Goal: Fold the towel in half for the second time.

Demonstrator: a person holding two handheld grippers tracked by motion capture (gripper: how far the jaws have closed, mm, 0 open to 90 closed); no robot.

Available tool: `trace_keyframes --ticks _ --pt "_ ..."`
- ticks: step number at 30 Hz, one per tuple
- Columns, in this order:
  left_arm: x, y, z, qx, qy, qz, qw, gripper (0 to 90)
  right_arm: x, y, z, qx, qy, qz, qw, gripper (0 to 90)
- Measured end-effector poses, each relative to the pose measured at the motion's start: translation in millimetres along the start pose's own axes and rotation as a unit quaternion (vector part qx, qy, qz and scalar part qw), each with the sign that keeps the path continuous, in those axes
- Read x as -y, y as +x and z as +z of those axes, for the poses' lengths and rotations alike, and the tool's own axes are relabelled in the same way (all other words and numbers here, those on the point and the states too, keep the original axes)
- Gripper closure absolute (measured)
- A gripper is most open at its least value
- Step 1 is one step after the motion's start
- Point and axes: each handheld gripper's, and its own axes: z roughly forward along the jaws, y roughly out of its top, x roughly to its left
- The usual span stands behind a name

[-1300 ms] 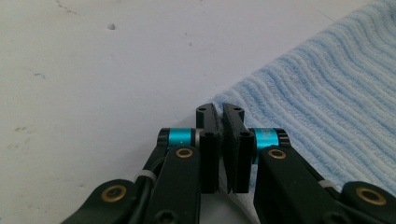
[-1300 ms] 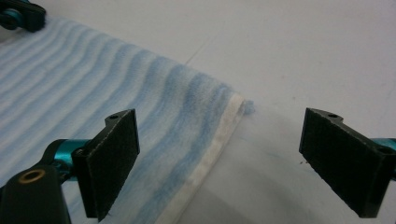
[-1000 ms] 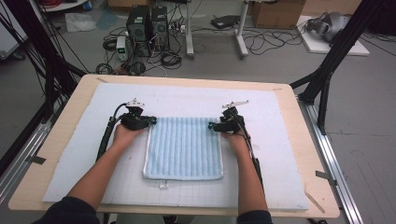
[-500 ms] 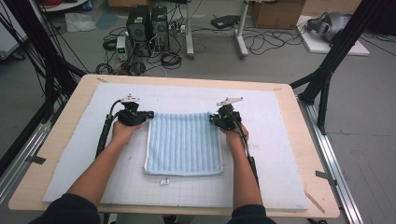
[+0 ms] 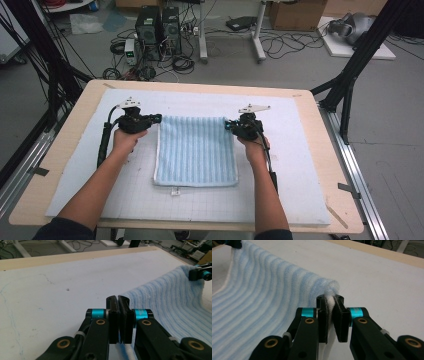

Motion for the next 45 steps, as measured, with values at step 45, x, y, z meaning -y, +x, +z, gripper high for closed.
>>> trace_keyframes --ticks 45 --pt "57.3 -65.4 -76.0 0.061 -0.032 0.055 0.9961 87.1 47.1 55.3 -67.1 -0.060 -0.026 -0.037 0.9971 82.8"
